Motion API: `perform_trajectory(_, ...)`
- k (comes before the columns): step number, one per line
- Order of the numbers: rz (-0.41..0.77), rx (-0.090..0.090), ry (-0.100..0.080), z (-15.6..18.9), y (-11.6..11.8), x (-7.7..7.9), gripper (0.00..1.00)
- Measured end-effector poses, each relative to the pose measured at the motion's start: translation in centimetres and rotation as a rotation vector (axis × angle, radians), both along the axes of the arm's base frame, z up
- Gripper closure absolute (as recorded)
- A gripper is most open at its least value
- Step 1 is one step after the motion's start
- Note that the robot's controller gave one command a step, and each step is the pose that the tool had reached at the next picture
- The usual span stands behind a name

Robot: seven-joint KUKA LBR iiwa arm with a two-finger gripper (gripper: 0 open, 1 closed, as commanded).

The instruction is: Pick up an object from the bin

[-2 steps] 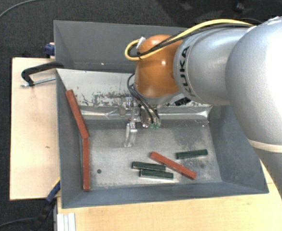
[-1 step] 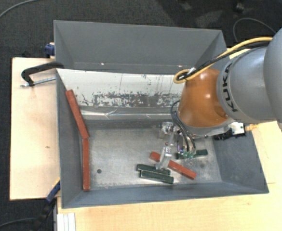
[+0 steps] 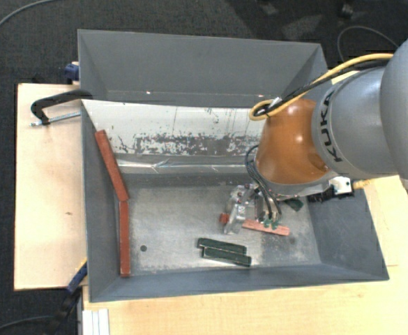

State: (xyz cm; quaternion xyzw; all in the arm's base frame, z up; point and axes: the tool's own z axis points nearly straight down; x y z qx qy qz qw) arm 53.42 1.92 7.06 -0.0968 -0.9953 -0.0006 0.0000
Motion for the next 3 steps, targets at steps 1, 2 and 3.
perform_trajectory(1,0.000,0.000,-0.005,0.7,0.1,0.1,1.00)
perform_trajectory(2,0.000,0.001,-0.008,4.2,0.2,0.3,1.00)
perform_trajectory(3,0.001,0.000,-0.013,12.5,0.2,0.6,1.00)
